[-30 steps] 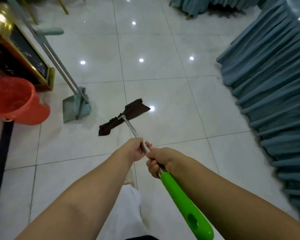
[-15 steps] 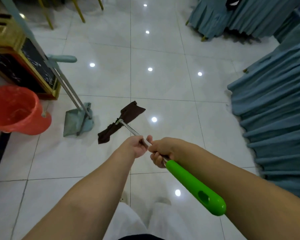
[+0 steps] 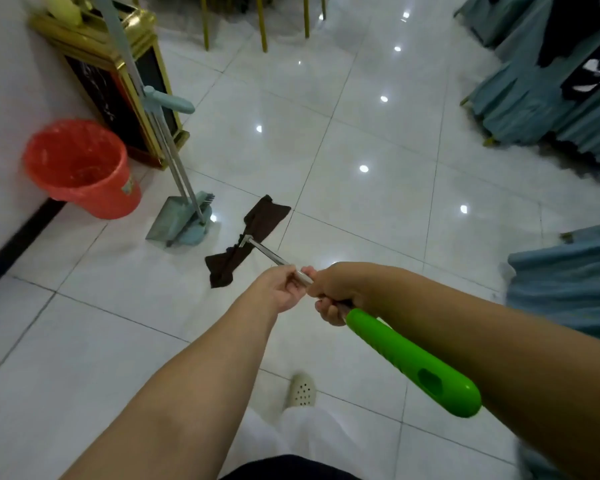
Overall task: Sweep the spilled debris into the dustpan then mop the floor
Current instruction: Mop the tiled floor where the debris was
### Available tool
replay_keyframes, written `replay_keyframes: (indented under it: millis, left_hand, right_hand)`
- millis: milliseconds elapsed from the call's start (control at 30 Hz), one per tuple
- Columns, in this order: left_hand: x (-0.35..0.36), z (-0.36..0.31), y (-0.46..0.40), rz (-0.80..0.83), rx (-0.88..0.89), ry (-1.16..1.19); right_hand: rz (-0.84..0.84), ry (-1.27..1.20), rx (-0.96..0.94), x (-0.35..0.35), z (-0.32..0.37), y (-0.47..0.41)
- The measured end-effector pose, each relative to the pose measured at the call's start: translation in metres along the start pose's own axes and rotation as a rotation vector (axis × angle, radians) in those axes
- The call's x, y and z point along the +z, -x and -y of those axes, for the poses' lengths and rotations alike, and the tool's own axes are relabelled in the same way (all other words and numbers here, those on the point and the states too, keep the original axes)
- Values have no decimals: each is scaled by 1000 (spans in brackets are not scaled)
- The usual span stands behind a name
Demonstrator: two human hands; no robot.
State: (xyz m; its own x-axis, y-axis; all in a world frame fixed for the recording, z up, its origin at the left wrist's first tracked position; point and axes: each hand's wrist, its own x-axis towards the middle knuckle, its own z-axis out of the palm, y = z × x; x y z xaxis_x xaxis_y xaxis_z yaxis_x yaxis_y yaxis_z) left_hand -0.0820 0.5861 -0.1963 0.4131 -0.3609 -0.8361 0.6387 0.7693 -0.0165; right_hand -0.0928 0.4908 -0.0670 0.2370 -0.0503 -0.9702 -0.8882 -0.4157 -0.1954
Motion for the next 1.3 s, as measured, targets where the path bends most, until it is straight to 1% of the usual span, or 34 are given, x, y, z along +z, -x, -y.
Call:
replay_keyframes:
  millis: [200,300,400,600,800,933,1133,1300]
  left_hand:
    - [12,33,-5,-31,103,111]
    - [7,45,0,-42,131,141]
    - [-3,51,7,-60,161,156]
    - [-40,61,36,-74,217,225]
    - [-95,74,77,-118,281,286]
    - [-129,82,101,-151,321,302]
    - [-177,95,137,-206,399,304]
    - [-212,102,168,-187,468,364]
  right_hand:
    - [79,204,20,-36,-8,0]
    - [115,238,10,-38,-16,3]
    - [135,222,-11,-32,-24,5]
    - [153,248,-48,2,-44,16]
    - [210,297,-64,55,-77,36]
    - [245,273,-61,88,-98,43]
    - [294,307,-51,127,-126,58]
    - [365,288,-16,155,-144,75]
